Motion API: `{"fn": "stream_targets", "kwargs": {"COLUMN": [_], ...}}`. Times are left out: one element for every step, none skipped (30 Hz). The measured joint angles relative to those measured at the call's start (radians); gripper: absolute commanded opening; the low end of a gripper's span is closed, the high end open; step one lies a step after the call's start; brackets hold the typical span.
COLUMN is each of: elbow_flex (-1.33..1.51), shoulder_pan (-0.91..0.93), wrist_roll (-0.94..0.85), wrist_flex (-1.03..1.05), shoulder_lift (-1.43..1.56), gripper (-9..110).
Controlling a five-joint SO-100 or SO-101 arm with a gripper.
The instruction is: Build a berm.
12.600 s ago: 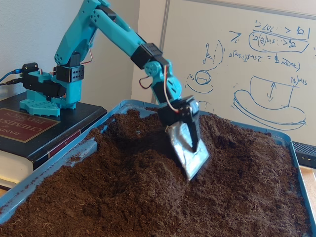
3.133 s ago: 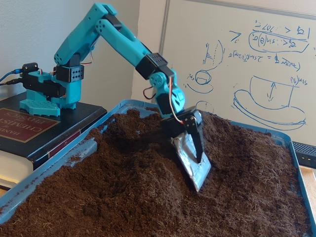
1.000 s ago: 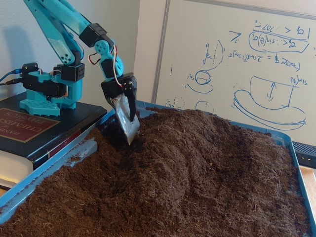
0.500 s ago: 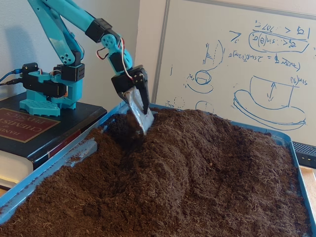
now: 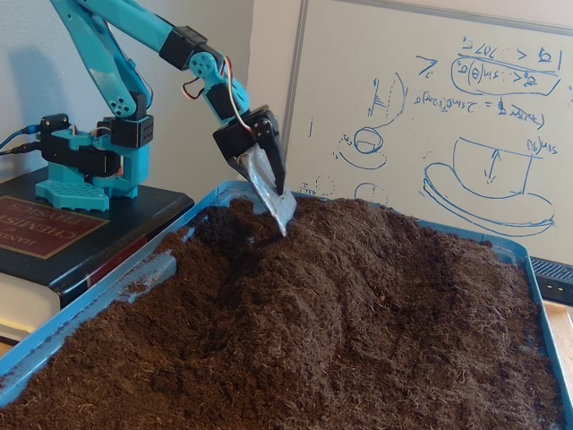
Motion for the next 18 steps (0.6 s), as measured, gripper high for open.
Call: {"fn": "stream_targets", "kwargs": {"elbow_flex": [-0.005, -0.009, -0.014, -0.017, -0.017, -0.017, -0.017, -0.017, -0.017, -0.017, -0.017, -0.008, 0.011, 0.029, 0.051, 0.077, 0.106, 0.138], "shoulder_pan": [0.000, 0.000, 0.000, 0.000, 0.000, 0.000, 0.000, 0.000, 0.000, 0.000, 0.000, 0.000, 0.000, 0.000, 0.000, 0.000, 0.000, 0.000], "wrist_roll": [0.000, 0.000, 0.000, 0.000, 0.000, 0.000, 0.000, 0.000, 0.000, 0.000, 0.000, 0.000, 0.000, 0.000, 0.000, 0.000, 0.000, 0.000], "wrist_flex": [0.000, 0.000, 0.000, 0.000, 0.000, 0.000, 0.000, 0.000, 0.000, 0.000, 0.000, 0.000, 0.000, 0.000, 0.000, 0.000, 0.000, 0.000], "shoulder_lift": [0.005, 0.015, 0.029, 0.046, 0.064, 0.083, 0.103, 0.121, 0.144, 0.166, 0.189, 0.215, 0.241, 0.261, 0.281, 0.301, 0.318, 0.336], "gripper": [0, 0, 0, 0, 0, 0, 0, 0, 0, 0, 0, 0, 0, 0, 0, 1, 1, 1]}}
